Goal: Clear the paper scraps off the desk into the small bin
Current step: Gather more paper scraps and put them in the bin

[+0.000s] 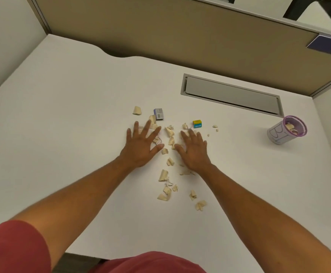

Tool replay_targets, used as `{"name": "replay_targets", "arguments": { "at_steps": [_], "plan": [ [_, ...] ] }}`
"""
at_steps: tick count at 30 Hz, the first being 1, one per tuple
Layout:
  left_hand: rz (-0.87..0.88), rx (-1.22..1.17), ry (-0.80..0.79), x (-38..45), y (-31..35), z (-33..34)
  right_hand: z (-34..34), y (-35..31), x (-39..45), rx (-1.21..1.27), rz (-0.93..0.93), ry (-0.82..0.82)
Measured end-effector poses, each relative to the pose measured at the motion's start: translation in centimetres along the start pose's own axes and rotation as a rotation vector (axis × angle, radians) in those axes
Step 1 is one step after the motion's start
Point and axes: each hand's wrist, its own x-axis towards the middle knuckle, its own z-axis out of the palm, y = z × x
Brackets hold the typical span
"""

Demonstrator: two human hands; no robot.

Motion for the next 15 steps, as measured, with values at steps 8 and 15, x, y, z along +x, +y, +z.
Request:
{"name": "replay_targets", "arguments": {
  "at_steps": [8, 15],
  "plan": [
    [0.223, -0.007, -0.036, -4.7, 2.7, 1.9, 1.5, -0.9, -4.6, 0.090, -0.175, 0.023],
    [0.169, 0.049, 0.132, -8.3, -1.3, 1.1, -1.2, 2.6, -8.6, 0.208, 0.114, 0.043]
  ]
}}
